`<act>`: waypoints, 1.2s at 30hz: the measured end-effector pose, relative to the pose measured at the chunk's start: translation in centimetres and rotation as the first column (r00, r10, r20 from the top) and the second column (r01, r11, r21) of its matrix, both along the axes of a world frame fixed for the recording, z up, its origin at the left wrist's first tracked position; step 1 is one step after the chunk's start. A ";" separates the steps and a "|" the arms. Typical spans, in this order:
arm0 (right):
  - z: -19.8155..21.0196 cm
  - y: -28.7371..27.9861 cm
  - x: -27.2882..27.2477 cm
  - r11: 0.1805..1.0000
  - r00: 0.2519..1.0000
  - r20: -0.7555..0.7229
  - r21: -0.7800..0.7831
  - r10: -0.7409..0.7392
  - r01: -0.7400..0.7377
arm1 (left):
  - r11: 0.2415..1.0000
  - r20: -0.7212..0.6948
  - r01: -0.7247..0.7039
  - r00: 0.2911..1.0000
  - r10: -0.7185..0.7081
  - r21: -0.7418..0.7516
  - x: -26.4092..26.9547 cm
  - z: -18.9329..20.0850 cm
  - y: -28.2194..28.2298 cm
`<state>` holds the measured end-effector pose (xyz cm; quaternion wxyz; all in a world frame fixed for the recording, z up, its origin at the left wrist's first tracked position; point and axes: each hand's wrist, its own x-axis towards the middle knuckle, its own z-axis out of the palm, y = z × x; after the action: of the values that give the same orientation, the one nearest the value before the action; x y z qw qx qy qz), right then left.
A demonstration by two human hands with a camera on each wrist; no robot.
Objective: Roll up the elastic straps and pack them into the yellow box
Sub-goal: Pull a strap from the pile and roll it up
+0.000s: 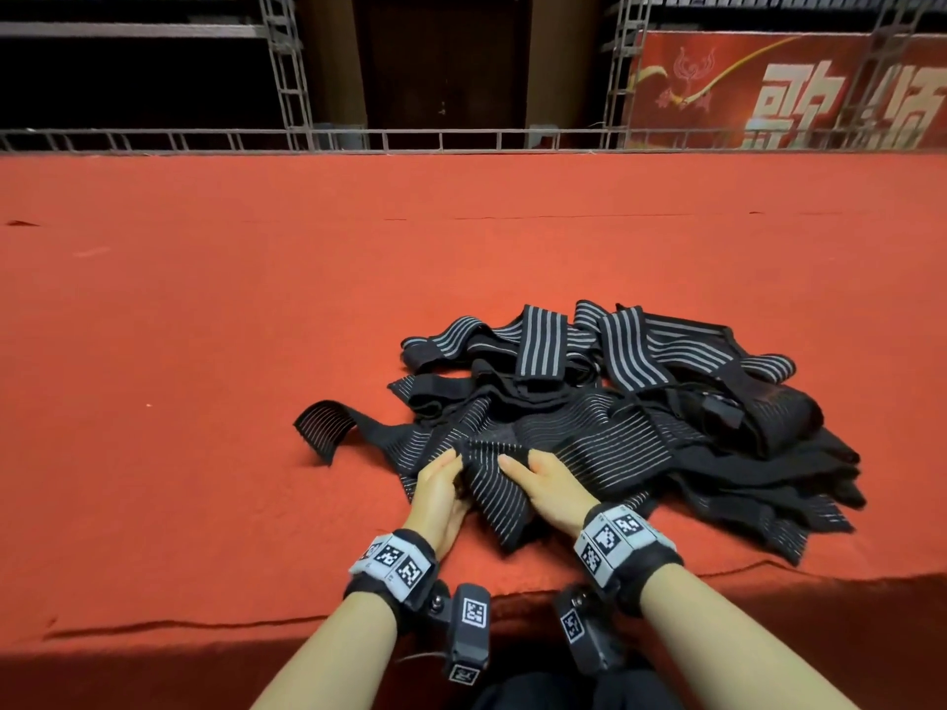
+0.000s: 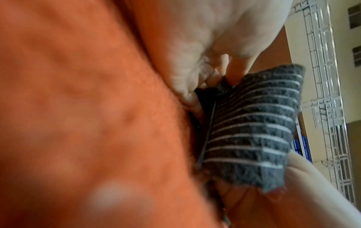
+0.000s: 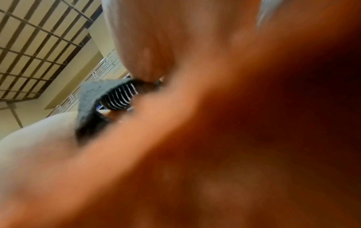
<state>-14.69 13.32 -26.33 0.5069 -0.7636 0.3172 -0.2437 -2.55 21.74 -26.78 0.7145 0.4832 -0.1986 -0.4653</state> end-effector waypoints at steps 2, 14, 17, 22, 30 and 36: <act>0.3 0.0 -0.4 0.998 0.999 0.002 0.055 0.041 -0.041 | 1.000 0.050 0.009 0.999 -0.010 0.016 -0.2 0.0 -0.1; 0.7 -0.6 -1.1 0.947 0.964 -0.105 -0.240 -0.244 0.214 | 0.998 0.133 0.011 0.991 -0.018 0.054 -0.4 -0.4 -0.2; 0.9 -0.3 -1.1 0.931 0.953 -0.113 -0.273 -0.281 0.242 | 0.998 0.164 0.030 0.986 -0.037 0.047 -0.3 -0.5 -0.1; 0.8 -0.2 -0.9 0.926 0.949 -0.089 -0.262 -0.303 0.271 | 0.999 0.222 0.032 0.974 -0.038 0.028 -0.5 -0.3 0.0; 0.4 -0.1 -0.6 0.933 0.941 -0.104 -0.204 -0.322 0.297 | 1.000 0.350 0.026 0.936 -0.030 0.016 -0.3 -0.6 -0.1; 0.6 0.0 -0.6 0.951 0.948 -0.104 -0.110 -0.300 0.289 | 1.000 0.480 0.003 0.878 -0.002 -0.001 0.1 -1.1 0.0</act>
<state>-15.30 13.35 -25.72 0.4088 -0.7435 0.4458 -0.2853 -2.48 21.74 -27.93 0.6430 0.5825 -0.3702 -0.3320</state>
